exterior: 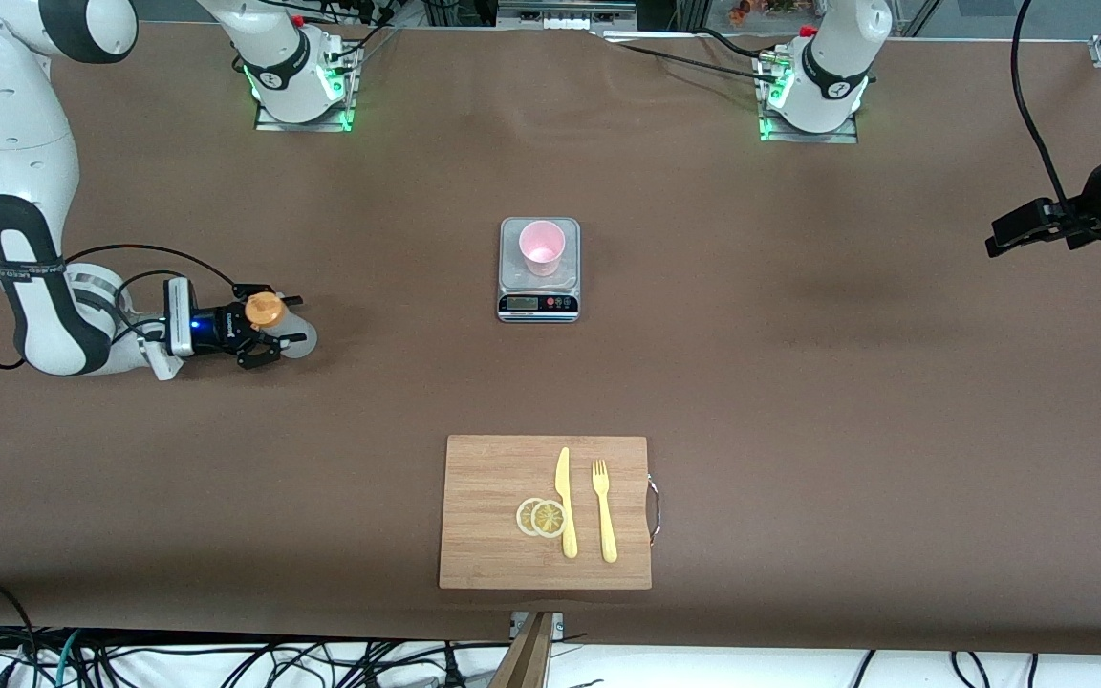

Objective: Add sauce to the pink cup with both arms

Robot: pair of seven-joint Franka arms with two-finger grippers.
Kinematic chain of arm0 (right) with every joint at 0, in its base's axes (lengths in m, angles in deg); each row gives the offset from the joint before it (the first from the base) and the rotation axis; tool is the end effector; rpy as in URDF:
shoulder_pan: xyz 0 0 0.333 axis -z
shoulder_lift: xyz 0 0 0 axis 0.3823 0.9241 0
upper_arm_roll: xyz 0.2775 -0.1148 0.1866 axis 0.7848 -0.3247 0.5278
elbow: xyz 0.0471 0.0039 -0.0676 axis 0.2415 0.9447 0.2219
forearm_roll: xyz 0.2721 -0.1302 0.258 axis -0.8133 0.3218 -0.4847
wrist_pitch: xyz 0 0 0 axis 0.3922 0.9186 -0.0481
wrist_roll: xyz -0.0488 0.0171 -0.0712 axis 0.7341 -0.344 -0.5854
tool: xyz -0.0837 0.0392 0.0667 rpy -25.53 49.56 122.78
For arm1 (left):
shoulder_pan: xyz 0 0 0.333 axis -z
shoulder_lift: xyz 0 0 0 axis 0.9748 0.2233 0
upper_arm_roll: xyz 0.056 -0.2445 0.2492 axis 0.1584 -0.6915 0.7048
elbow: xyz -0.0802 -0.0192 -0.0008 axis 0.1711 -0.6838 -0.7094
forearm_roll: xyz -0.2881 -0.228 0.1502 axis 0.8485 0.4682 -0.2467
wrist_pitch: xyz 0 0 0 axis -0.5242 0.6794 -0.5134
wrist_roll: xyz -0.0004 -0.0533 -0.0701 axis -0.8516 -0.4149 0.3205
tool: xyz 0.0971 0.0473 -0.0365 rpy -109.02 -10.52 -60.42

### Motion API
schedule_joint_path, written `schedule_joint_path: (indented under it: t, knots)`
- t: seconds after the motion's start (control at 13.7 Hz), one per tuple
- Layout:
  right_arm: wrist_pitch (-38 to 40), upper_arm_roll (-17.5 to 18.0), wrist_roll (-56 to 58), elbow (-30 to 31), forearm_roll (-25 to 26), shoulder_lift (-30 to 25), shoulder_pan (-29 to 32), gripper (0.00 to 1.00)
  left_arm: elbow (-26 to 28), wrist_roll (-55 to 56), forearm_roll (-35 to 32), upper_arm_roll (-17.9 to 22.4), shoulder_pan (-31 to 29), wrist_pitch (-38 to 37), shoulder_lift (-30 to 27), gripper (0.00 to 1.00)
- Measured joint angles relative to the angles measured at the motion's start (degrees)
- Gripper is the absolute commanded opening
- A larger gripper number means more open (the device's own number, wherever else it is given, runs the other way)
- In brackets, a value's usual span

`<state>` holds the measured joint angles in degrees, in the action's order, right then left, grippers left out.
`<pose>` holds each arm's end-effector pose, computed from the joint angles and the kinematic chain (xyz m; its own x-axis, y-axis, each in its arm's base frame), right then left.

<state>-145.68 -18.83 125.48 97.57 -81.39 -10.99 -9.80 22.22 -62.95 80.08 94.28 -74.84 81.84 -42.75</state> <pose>0.5888 -0.0517 0.1363 0.0280 0.1507 0.9882 0.9770 0.2051 -0.0589 0.5643 0.0247 0.6195 0.9838 0.1413 -0.1104 0.1426 -0.9898 0.0040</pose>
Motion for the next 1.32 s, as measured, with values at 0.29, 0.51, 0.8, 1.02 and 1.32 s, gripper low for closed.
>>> schedule_joint_path:
  t: [0.29, 0.51, 0.8, 1.02, 1.32]
  knots:
    - [-0.28, -0.03, -0.01, -0.4, -0.94, 0.0, 0.86, 1.0, 0.0, 0.0, 0.0, 0.0, -0.09, -0.02, 0.0, 1.0]
    - [-0.9, -0.22, -0.01, -0.87, -0.92, 0.0, 3.16, 1.0, 0.0, 0.0, 0.0, -0.05, -0.09, 0.04, 0.0, 1.0]
    - [-1.01, -1.09, -0.01, -2.92, 0.69, -0.01, 6.9, 1.0, -0.02, 0.0, 0.0, -0.06, -0.09, 0.27, 0.0, 1.0]
    - [-1.06, -2.2, -0.18, -7.15, 1.61, -0.13, 8.67, 1.0, -0.02, -0.01, 0.0, -0.06, -0.09, 0.35, 0.0, 1.0]
    - [-2.11, -3.0, -8.57, -14.17, 1.68, -0.35, 8.81, 1.0, -0.02, -0.01, 0.0, -0.06, -0.09, 0.38, 0.03, 1.0]
